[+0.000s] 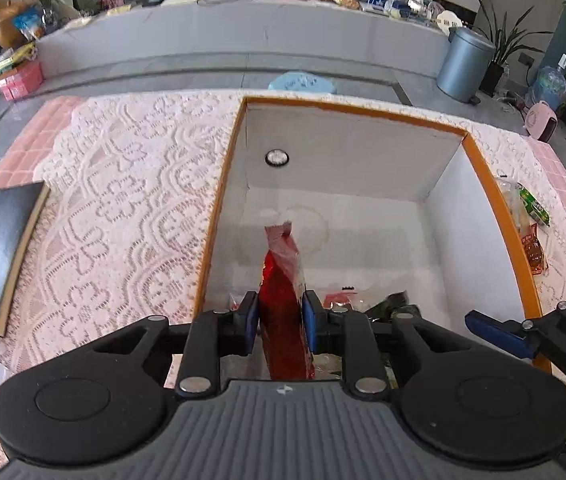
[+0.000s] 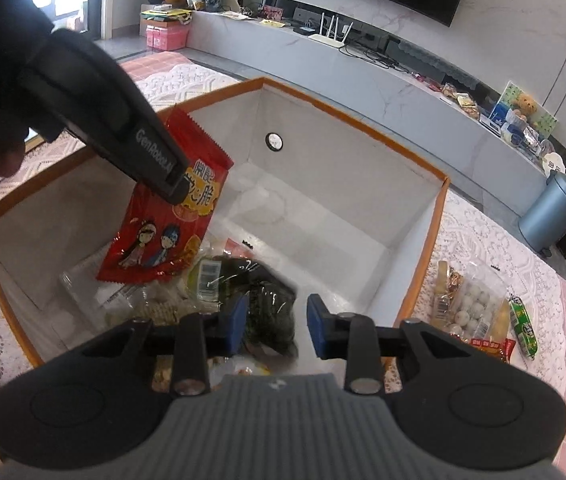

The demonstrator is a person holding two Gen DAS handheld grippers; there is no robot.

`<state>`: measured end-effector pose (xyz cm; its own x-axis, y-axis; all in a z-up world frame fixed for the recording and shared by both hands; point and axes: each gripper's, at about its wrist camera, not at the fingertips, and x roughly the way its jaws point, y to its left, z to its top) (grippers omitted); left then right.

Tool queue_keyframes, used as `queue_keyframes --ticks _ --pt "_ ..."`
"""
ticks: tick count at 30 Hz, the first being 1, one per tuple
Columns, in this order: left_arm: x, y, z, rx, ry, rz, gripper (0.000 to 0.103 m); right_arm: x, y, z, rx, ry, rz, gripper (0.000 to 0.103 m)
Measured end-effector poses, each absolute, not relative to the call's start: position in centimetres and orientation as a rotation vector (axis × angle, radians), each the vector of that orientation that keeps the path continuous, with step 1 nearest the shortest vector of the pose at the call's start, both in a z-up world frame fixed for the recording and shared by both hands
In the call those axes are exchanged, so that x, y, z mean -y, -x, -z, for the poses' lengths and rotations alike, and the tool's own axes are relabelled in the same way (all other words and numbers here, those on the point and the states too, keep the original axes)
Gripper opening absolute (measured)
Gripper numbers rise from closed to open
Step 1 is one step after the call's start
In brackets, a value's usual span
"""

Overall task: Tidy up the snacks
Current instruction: 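Lower both bags into the box and open both tools, then move both tools back over the remaining snacks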

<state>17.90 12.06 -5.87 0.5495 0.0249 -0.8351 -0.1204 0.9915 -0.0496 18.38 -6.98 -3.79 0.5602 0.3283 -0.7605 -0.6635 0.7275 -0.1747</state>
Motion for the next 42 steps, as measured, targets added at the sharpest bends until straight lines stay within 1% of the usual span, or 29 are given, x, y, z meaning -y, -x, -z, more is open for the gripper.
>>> queue_keyframes --ticks 1,3,4,6,9,11,13,15,18,22,25,27,37,42 --pt "-12.0 -17.7 5.6 -0.976 0.098 -0.088 0.032 7.1 -18.3 3.6 -0.772 0.477 -0.611 0.033" --pt "-11.9 -17.4 5.0 -0.955 0.092 -0.086 0.041 7.2 -18.1 3.4 -0.763 0.48 -0.6 0.038" --pt "-11.9 -17.2 4.7 -0.944 0.092 -0.082 0.043 7.3 -18.0 3.2 -0.759 0.479 -0.595 0.039" --pt "-11.9 -16.7 4.0 -0.917 0.094 -0.076 0.053 7.5 -17.8 2.8 -0.748 0.466 -0.586 0.053" --pt "-11.9 -15.9 3.0 -0.875 0.101 -0.068 0.059 8.1 -17.3 1.8 -0.737 0.412 -0.588 0.056" --pt "-11.8 -15.3 2.1 -0.846 0.114 -0.06 0.062 8.6 -16.9 1.0 -0.724 0.383 -0.587 0.061" --pt "-11.6 -14.6 1.2 -0.81 0.124 -0.054 0.063 9.1 -16.4 0.5 -0.702 0.38 -0.57 0.061" --pt "-11.3 -13.8 0.3 -0.768 0.128 -0.05 0.064 9.8 -15.8 -0.3 -0.677 0.366 -0.548 0.065" --pt "-10.3 -12.4 -0.8 -0.706 0.136 -0.045 0.065 11.3 -14.9 -1.6 -0.641 0.315 -0.516 0.068" --pt "-8.7 -11.2 -1.4 -0.674 0.153 -0.016 0.065 13.3 -13.8 -3.0 -0.617 0.234 -0.476 0.068" --pt "-7.3 -10.4 -1.7 -0.645 0.13 -0.011 0.065 14.9 -13.0 -3.7 -0.599 0.196 -0.443 0.071" --pt "-6.2 -9.9 -1.7 -0.643 0.107 -0.008 0.065 15.9 -12.5 -4.0 -0.588 0.192 -0.416 0.072" --pt "-0.9 -8.4 0.2 -0.682 0.049 0.077 0.065 22.4 -10.8 -4.0 -0.567 0.176 -0.259 0.073" --pt "2.3 -8.7 0.7 -0.691 -0.015 0.139 0.069 25.5 -10.9 -3.3 -0.588 0.145 -0.199 0.074"
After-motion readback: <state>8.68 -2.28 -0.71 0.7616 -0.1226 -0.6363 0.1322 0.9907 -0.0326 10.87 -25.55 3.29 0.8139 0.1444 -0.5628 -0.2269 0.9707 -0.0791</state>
